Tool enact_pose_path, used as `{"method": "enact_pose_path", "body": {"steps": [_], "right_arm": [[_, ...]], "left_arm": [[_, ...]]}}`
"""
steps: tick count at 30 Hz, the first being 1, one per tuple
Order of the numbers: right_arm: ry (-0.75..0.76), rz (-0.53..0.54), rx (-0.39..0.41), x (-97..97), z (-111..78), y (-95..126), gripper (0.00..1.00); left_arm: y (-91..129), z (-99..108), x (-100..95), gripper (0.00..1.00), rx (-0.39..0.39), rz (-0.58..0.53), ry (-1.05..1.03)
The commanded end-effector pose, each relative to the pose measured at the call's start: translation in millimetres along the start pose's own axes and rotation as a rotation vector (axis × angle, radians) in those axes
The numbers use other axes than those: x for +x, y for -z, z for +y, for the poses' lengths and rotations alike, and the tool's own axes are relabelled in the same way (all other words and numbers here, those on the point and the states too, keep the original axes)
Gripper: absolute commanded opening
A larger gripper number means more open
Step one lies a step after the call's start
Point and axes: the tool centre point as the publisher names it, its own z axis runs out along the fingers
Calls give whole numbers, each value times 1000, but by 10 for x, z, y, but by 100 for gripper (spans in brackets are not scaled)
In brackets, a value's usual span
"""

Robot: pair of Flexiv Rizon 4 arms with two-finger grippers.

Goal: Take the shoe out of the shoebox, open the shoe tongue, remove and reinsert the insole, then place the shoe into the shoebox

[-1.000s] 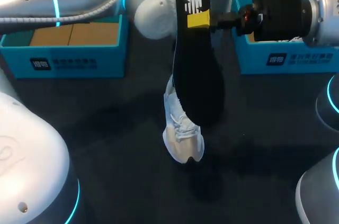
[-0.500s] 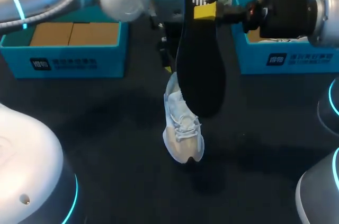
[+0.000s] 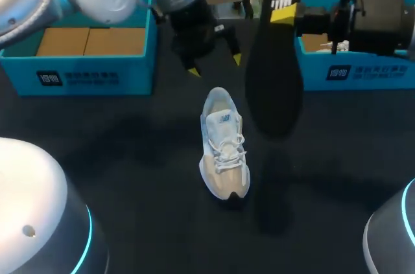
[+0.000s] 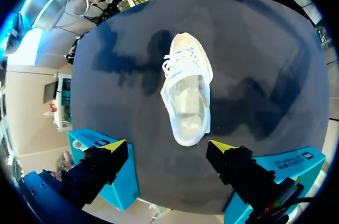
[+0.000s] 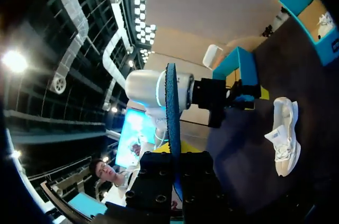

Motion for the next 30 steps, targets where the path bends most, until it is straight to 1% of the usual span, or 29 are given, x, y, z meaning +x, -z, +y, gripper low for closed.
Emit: {"method": "enact_pose_path", "body": {"steps": [1,2,4,7,11,12,14,19,22,24,27,30], "right_arm": [[-58,16,-35,-91,68,78,0],[-76,14,-43,-114,100,83,0],[-107,15,-55,-159,166,88,0],[-156,2,-55,-225,261,54,0],[-201,-15,-49,-332,378,-35,0],[-204,-15,-42,-347,393,-52,0],[-220,-19,-32,-395,436,-102,0],[-281,-32,-32,-546,559,-203,0],[-349,-61,-43,-631,593,-245,0],[-349,-61,-43,-631,593,-245,0],[-349,-61,-43,-631,593,-245,0],[-349,-61,-43,-631,593,-245,0]], "left_arm": [[126,-15,107,100,2,-315,-19],[152,-17,108,100,7,-329,-25],[194,-24,103,100,-7,-351,-29],[262,-59,91,100,-15,-385,-47],[316,-110,72,100,-25,-422,-49],[330,-126,67,100,-20,-441,-60],[363,-165,66,100,-36,-467,-68],[470,-235,60,100,-42,-542,-79],[511,-264,45,100,-41,-566,-88],[528,-289,38,100,-40,-571,-93],[538,-326,52,100,-27,-545,-114],[538,-326,52,100,-27,-545,-114]]}}
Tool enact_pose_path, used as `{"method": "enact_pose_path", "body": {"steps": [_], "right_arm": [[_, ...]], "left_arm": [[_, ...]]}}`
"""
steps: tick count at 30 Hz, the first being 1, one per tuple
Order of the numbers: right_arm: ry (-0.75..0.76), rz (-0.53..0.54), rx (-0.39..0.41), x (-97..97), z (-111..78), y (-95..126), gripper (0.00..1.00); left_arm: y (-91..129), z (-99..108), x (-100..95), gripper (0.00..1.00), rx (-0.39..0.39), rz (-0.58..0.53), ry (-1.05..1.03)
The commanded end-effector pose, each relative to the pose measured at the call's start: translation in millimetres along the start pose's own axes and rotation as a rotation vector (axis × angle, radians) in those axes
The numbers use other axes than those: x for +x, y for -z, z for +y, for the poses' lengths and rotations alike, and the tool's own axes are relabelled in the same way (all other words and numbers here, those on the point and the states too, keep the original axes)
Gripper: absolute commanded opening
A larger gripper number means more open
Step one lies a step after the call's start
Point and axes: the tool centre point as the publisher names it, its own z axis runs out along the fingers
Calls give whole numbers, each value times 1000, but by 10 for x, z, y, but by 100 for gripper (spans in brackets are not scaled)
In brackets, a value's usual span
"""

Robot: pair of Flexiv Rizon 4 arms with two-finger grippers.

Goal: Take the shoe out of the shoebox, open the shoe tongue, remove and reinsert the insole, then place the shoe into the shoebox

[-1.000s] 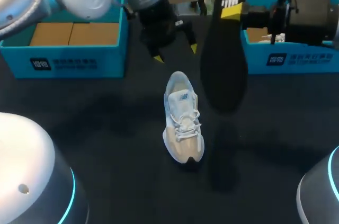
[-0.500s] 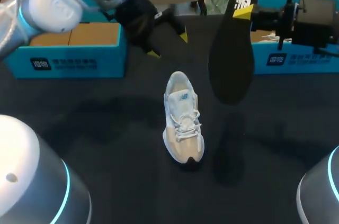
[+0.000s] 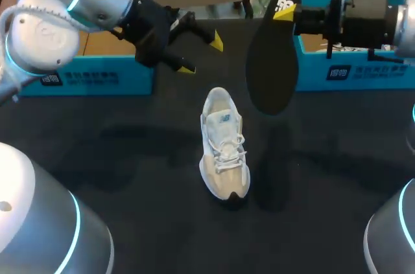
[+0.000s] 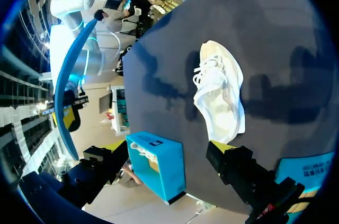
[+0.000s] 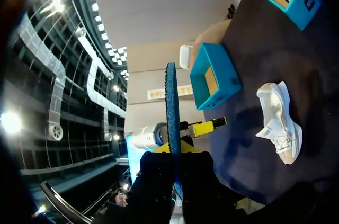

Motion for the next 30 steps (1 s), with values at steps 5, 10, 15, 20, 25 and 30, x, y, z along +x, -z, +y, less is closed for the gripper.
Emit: {"method": "enact_pose_path", "body": {"steps": [5,10,15,20,25,30], "right_arm": [[-2,-7,-3,15,17,-83,0],[-2,-7,-3,15,17,-83,0],[-2,-7,-3,15,17,-83,0],[-24,0,-1,-30,223,-120,0],[-56,-14,11,-132,406,-176,0],[-95,-4,30,-245,548,-295,0]], "left_arm": [[18,-24,36,100,-5,-45,-3],[18,-24,36,100,-5,-45,-3],[18,-24,36,100,-5,-45,-3],[58,-6,-65,100,22,-146,14],[125,-28,-110,100,24,-210,4],[160,-77,-163,100,12,-287,-4]]}}
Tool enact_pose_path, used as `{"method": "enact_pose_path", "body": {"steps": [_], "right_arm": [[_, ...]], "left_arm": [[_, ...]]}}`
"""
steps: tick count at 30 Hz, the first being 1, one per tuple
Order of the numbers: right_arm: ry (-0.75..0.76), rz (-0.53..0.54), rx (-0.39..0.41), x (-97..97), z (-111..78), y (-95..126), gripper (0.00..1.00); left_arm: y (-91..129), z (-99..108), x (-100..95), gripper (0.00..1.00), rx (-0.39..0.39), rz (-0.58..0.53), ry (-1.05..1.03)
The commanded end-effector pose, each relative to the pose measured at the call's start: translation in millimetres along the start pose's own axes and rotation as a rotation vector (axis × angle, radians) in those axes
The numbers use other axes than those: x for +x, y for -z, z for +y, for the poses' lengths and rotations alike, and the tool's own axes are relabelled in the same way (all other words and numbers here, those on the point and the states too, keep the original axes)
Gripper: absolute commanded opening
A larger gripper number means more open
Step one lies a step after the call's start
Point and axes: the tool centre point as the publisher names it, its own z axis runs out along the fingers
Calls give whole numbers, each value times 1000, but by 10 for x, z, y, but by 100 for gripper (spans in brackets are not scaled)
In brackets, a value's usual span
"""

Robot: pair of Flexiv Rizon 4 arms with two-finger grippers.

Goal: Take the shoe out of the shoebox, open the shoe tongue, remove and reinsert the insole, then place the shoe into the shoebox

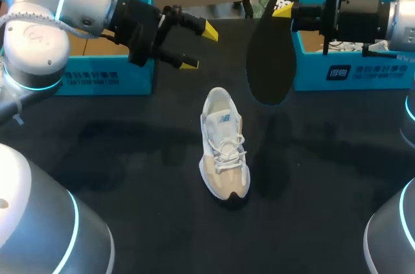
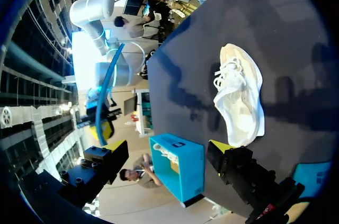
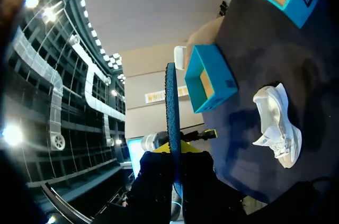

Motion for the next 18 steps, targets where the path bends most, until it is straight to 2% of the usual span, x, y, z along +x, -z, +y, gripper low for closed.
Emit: {"method": "enact_pose_path", "body": {"steps": [1,10,18], "right_arm": [[-15,4,24,-62,189,-220,0],[-55,3,77,-172,375,-441,0],[-92,7,124,-257,482,-672,0]], "left_arm": [[15,-93,23,100,-20,-77,-5],[13,-135,30,100,-86,-183,-18],[-14,-165,-10,100,-79,-299,21]]}}
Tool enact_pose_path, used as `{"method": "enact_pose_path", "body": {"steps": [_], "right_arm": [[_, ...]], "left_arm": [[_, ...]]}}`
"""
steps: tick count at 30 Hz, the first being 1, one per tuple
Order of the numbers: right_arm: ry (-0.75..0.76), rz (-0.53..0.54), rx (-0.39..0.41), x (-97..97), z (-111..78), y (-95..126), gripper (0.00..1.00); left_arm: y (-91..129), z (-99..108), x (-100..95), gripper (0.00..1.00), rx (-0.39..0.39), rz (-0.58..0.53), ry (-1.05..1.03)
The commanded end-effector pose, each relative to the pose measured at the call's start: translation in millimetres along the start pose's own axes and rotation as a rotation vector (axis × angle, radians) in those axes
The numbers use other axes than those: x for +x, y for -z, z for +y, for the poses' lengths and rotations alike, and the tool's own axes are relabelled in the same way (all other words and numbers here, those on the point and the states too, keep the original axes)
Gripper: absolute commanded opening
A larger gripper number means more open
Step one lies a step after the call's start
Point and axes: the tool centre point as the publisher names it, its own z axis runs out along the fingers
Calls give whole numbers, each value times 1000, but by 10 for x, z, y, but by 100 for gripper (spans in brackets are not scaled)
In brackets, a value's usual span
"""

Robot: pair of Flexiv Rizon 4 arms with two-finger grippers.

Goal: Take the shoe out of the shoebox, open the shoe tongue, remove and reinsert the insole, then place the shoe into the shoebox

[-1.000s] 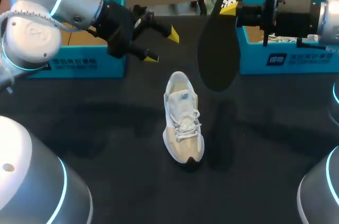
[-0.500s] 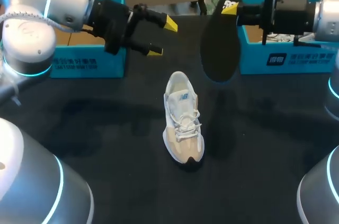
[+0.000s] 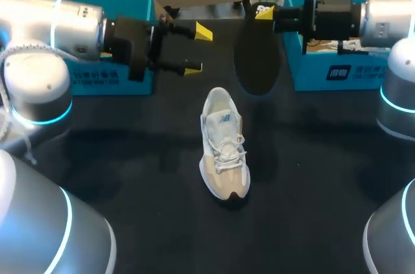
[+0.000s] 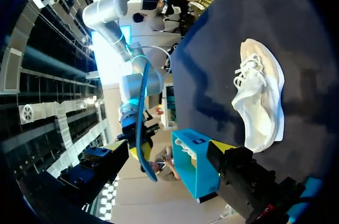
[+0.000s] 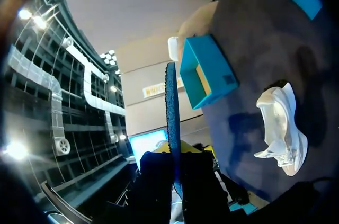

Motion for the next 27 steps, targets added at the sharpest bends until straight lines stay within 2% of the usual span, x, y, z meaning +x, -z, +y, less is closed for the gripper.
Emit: {"method": "enact_pose_path", "body": {"steps": [1,4,5,8,11,16,18,25,26,27], "right_arm": [[-25,9,31,-29,141,-235,0],[-67,6,33,-79,151,-323,0],[-87,13,33,-101,152,-364,0],[-103,18,43,-135,138,-464,0],[-103,34,44,-165,125,-551,0],[-119,53,47,-243,113,-680,0],[-121,61,54,-253,104,-727,0],[-131,54,62,-300,57,-754,0],[-132,54,61,-300,52,-751,0],[-134,53,58,-299,48,-744,0]], "left_arm": [[-43,-51,34,100,-13,-67,-1],[-83,-56,25,100,-14,-94,2],[-106,-52,22,95,-17,-100,3],[-152,-36,14,88,-23,-119,5],[-196,-27,3,86,-24,-130,3],[-262,-15,-26,71,-21,-153,1],[-291,-2,-28,55,-19,-159,0],[-349,48,-20,45,-22,-171,-6],[-352,49,-19,41,-21,-172,-6],[-354,49,-18,31,-21,-173,-6]]}}
